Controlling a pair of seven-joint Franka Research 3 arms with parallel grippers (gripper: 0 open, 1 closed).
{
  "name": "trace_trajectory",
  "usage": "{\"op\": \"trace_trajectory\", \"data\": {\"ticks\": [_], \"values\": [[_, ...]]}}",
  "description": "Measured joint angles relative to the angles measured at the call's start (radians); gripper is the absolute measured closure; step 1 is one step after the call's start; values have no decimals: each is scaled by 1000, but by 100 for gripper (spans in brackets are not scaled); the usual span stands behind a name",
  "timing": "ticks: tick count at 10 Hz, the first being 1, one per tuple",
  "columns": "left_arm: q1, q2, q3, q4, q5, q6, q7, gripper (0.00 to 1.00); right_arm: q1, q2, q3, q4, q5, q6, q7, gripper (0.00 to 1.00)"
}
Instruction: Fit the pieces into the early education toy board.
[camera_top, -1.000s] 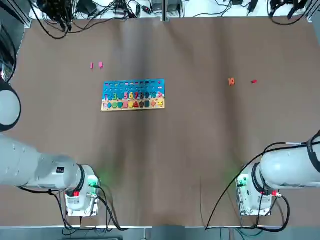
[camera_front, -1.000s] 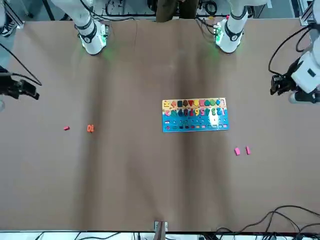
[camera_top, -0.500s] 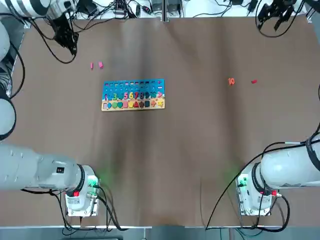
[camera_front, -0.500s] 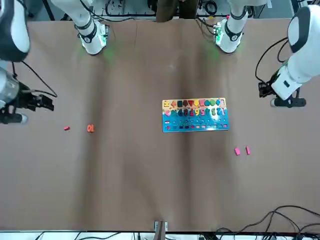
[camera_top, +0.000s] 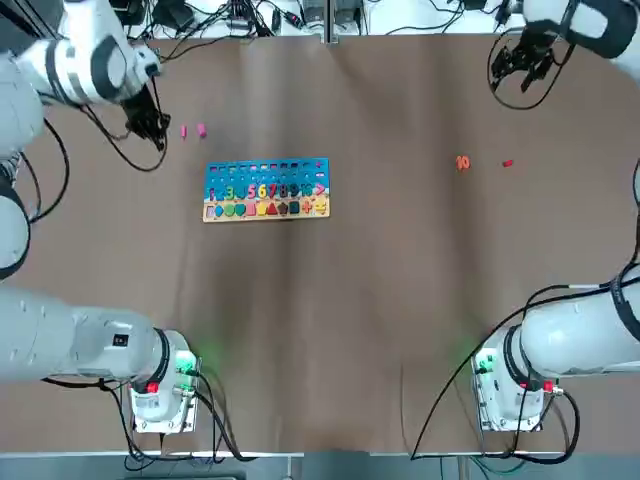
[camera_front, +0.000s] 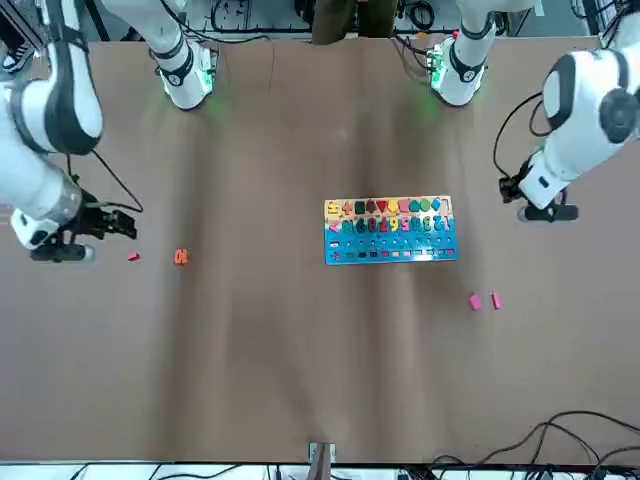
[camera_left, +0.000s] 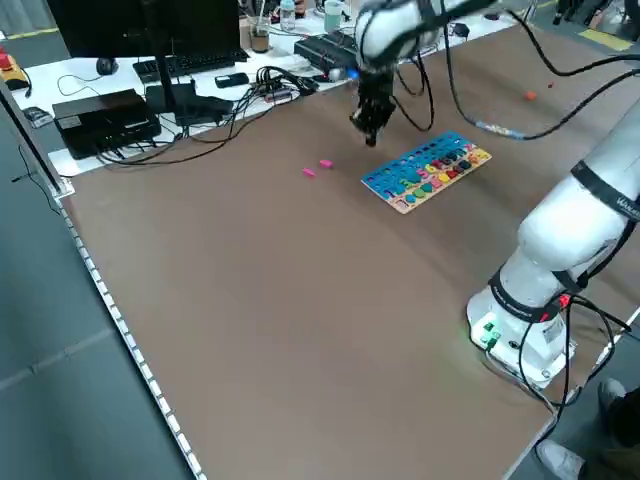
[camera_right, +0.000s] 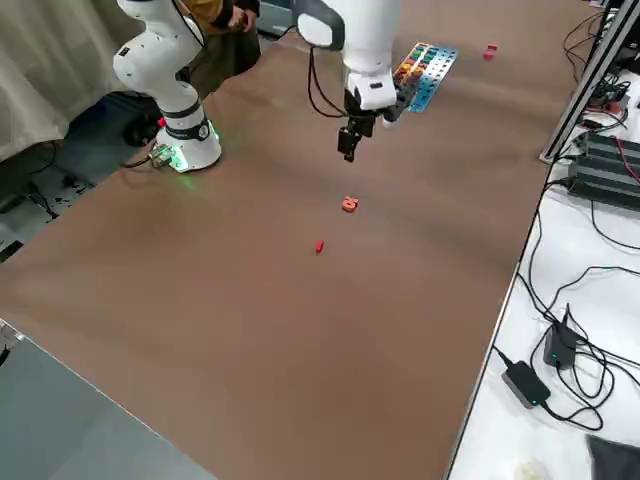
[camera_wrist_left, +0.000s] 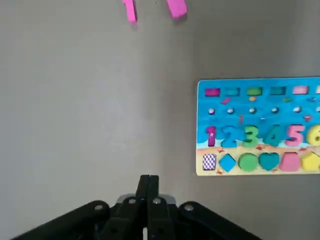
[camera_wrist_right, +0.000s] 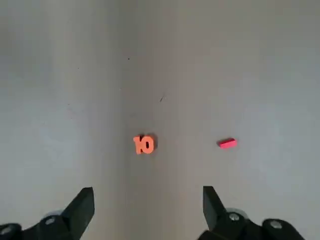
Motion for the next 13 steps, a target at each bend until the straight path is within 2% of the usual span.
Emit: {"op": "trace_trajectory", "data": {"ticks": [1,3,6,9,13], "values": [[-2,23,-1,-36,0,73,-11,99,10,8,1,-14,0,13,2,5],[-7,103,-5,-46,0,173,-25,99,17,34,1,-45,0,58,3,5],[-18,209,-33,-31,0,239,-40,99,20,85,1,-174,1,248,4,6],[-25,287,-85,-28,0,305,-109,99,24,153,1,-186,11,292,6,7],[-18,348,-82,-25,0,317,-118,99,60,236,3,-187,44,365,9,7]]}}
